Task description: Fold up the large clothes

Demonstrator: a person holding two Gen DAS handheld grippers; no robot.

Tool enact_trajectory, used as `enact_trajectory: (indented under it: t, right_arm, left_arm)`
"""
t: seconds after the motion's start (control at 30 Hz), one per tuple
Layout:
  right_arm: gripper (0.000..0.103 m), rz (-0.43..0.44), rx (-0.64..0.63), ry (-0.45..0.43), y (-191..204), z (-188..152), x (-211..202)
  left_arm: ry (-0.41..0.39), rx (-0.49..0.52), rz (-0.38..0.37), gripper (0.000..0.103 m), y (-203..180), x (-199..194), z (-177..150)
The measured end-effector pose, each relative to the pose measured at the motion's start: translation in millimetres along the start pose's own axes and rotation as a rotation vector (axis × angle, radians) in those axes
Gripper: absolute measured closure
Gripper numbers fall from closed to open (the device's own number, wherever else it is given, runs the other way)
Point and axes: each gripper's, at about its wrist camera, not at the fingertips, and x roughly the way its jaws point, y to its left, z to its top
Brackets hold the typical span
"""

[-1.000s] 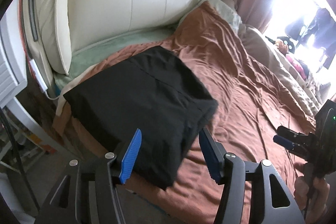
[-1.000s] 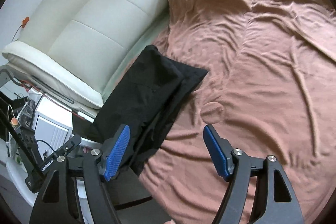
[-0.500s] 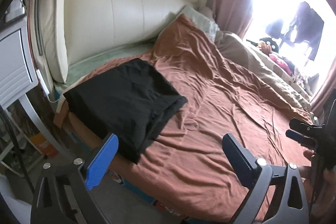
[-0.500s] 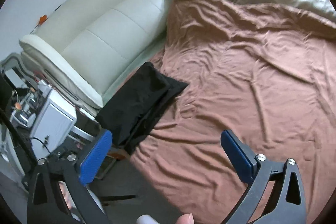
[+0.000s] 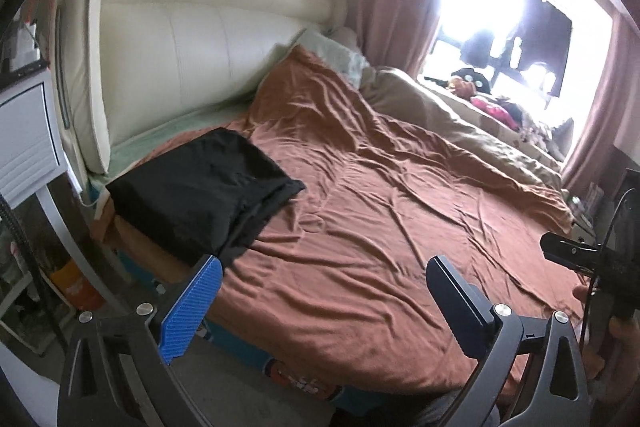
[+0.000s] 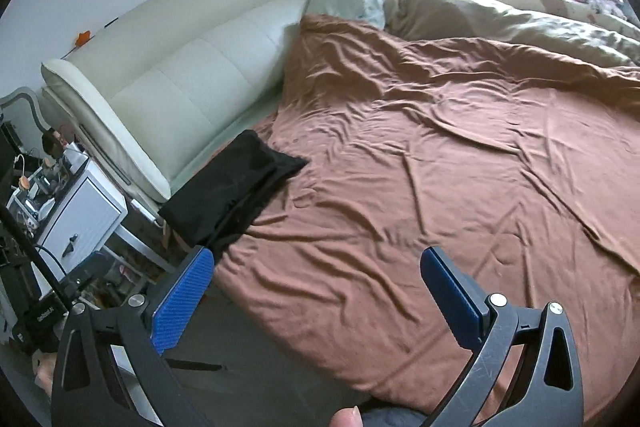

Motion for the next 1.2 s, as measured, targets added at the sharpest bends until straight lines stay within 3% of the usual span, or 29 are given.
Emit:
enact_trajectory:
  t: [0.13, 0.53, 0.83, 1.2]
  right_arm:
    - [0.0, 0.012, 0.006, -0.031, -4.3, -29.0, -36.6]
    - [0.0, -0.083, 0.051, -0.185, -14.5, -136.0, -152.9]
    - [0.0, -0.125, 0.033, -0.234, 3.3, -201.9, -192.4]
    - [0.0, -0.236, -0.034, -0.259, 20.8, -254.8, -220.0]
  left_arm:
    - [-0.019, 0.041, -0.02, 0.001, -13.8, -19.0, -17.9]
    - [-0.055, 0.13, -0.116, 0.001, -45.8, -83.2, -84.9]
    - [-0.09, 0.195, -0.151, 0.001, -62.3, -129.3, -131.0]
    - [-0.151, 0.234, -0.181, 0.001, -76.3, -168.4, -165.3]
